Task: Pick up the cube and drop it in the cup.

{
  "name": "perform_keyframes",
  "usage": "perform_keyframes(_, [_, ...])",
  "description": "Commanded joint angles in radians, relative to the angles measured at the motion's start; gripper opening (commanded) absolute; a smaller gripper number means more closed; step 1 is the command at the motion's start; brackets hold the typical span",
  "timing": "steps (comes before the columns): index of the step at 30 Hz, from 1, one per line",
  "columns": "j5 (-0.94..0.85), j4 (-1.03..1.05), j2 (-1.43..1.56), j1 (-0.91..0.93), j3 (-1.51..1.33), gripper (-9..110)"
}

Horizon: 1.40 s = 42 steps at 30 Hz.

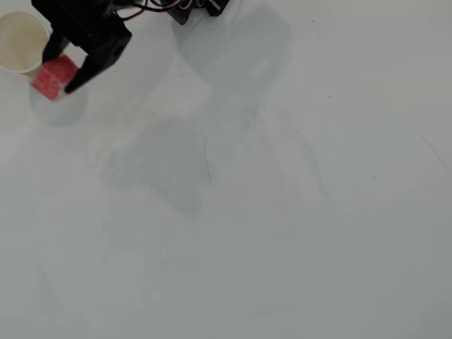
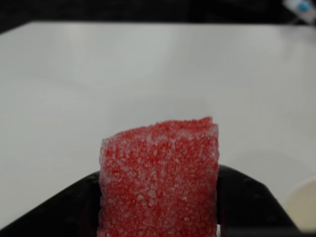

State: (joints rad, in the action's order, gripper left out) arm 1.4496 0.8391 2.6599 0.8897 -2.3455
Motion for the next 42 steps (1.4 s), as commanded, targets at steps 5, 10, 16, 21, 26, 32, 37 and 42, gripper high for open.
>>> perform_keyframes(5, [-0.02, -0.035, -0.028, 0.156, 0.152, 8])
perform_keyframes(10, [-0.031, -0.044, -0.071, 0.268, 0.167, 8])
perform_keyframes(16, [-0.035, -0.095, -0.084, 0.357, 0.181, 8])
perform_keyframes(21, [-0.037, -0.121, -0.112, 0.399, 0.192, 8])
perform_keyframes(26, [-0.038, -0.117, -0.163, 0.416, 0.207, 8])
perform_keyframes(32, [-0.038, -0.117, -0.222, 0.407, 0.233, 8])
perform_keyframes(37, [-0.038, -0.121, -0.268, 0.388, 0.264, 8])
perform_keyframes(42, [-0.038, -0.121, -0.324, 0.368, 0.304, 8])
